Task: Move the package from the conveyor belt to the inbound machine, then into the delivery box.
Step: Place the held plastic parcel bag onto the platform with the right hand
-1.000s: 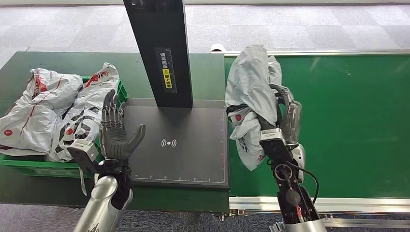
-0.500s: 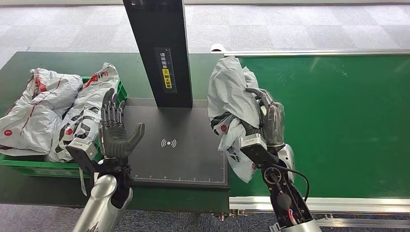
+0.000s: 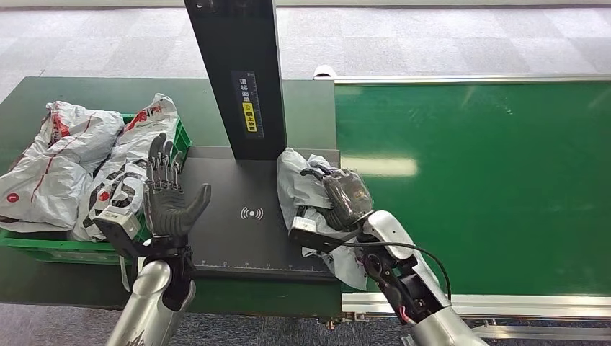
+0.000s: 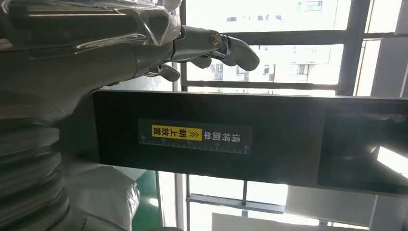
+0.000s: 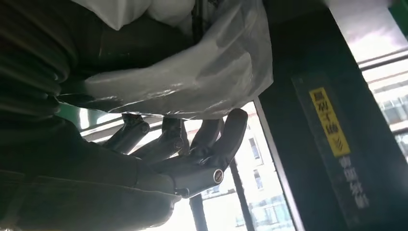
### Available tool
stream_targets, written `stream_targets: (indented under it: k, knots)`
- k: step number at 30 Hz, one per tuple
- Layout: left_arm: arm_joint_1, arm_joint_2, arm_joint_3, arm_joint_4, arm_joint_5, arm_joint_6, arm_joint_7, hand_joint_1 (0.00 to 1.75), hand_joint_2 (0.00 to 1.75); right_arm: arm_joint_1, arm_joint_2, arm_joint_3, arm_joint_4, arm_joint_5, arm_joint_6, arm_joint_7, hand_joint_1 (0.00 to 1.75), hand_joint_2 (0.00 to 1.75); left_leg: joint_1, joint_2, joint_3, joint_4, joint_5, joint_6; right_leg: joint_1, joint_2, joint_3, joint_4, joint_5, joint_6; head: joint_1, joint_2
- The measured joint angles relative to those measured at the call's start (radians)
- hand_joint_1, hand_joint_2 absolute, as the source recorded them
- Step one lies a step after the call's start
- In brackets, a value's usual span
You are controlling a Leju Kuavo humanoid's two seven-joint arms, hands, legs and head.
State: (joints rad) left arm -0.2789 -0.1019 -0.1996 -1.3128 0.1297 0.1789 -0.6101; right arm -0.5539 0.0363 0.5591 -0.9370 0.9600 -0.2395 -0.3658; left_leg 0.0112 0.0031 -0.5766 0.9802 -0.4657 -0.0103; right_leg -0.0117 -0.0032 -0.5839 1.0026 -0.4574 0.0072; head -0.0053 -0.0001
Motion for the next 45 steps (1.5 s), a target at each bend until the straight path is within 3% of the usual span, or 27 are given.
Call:
stream_targets:
  k: [8, 18, 22, 23, 28, 36, 45]
  knots:
    - [-0.016, 0.003, 0.000, 0.027, 0.015, -0.009, -0.007, 0.00, 1.75, -0.185, 0.032, 0.149, 0.208, 0.067, 0.111, -0.002, 1.75, 1.75, 0.000, 0.001, 0.001, 0.000, 0.000, 0.000, 0.000, 0.000, 0.000, 0.000, 0.000, 0.000, 0.000, 0.000]
    - [-0.033, 0.008, -0.002, 0.054, 0.028, -0.013, -0.018, 0.00, 1.75, -0.293, 0.147, 0.311, 0.379, 0.118, 0.063, 0.032, 1.71, 1.75, 0.000, 0.003, 0.002, 0.000, 0.000, 0.000, 0.000, 0.002, 0.000, 0.000, 0.000, 0.000, 0.000, 0.000]
    - [-0.048, 0.010, -0.016, 0.072, 0.029, -0.027, -0.023, 0.00, 1.75, -0.308, 0.189, 0.344, 0.427, 0.101, 0.065, 0.021, 0.07, 1.75, 0.000, 0.003, 0.002, 0.000, 0.000, 0.000, 0.000, 0.002, 0.000, 0.000, 0.000, 0.000, 0.000, 0.000]
    - [-0.054, 0.011, -0.022, 0.079, 0.028, -0.031, -0.025, 0.00, 1.75, -0.308, 0.198, 0.351, 0.440, 0.097, 0.065, 0.019, 0.00, 1.75, 0.000, 0.003, 0.002, 0.000, 0.000, 0.000, 0.000, 0.002, 0.000, 0.000, 0.000, 0.000, 0.000, 0.000]
    - [-0.080, 0.014, -0.047, 0.118, 0.025, -0.062, -0.032, 0.00, 1.75, -0.308, 0.229, 0.380, 0.494, 0.082, 0.069, 0.017, 0.00, 1.75, 0.000, 0.003, 0.002, 0.000, 0.000, 0.000, 0.000, 0.002, 0.000, 0.000, 0.000, 0.000, 0.000, 0.000]
    - [-0.108, 0.016, -0.071, 0.158, 0.018, -0.086, -0.036, 0.00, 1.75, -0.308, 0.236, 0.388, 0.523, 0.030, 0.022, 0.051, 0.00, 1.75, 0.000, 0.003, 0.002, 0.000, 0.000, 0.000, 0.000, 0.002, 0.000, 0.000, 0.000, 0.000, 0.000, 0.000]
    - [-0.110, 0.019, -0.071, 0.163, 0.024, -0.074, -0.036, 0.00, 1.75, -0.309, 0.220, 0.294, 0.507, -0.143, -0.056, 0.027, 0.00, 1.75, 0.000, 0.003, 0.002, 0.000, 0.000, 0.000, 0.000, 0.002, 0.000, 0.000, 0.000, 0.000, 0.000, 0.000]
